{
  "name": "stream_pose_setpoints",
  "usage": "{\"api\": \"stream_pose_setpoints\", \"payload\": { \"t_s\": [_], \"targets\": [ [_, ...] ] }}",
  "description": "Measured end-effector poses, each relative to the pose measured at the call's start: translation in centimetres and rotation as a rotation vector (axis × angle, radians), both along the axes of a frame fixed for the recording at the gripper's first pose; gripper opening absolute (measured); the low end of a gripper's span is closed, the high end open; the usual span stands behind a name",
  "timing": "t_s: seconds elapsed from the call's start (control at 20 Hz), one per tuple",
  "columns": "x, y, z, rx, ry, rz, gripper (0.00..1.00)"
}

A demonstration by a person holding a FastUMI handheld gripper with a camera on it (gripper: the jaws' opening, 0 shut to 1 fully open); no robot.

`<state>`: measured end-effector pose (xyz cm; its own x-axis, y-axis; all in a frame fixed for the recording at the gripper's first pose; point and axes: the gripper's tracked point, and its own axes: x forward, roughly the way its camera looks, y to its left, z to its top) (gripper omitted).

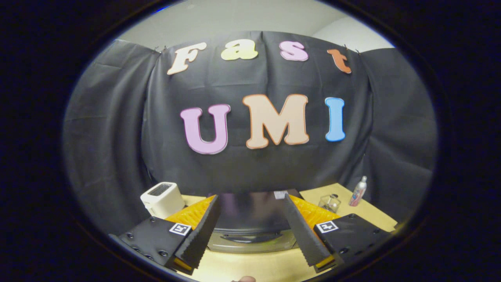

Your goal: Open the toaster oven, put the food inside, and close the toaster oven door.

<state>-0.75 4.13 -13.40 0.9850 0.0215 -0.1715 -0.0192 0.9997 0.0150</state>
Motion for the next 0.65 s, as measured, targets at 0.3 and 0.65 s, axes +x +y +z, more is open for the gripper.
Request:
{"api": "stream_pose_setpoints", "payload": {
  "t_s": [0.3,0.65],
  "targets": [
    [2.1,1.6,8.1,0.024,-0.085,0.023,0.99],
    [3.3,1.4,11.7,0.032,-0.143,0.015,0.99]
  ]
}}
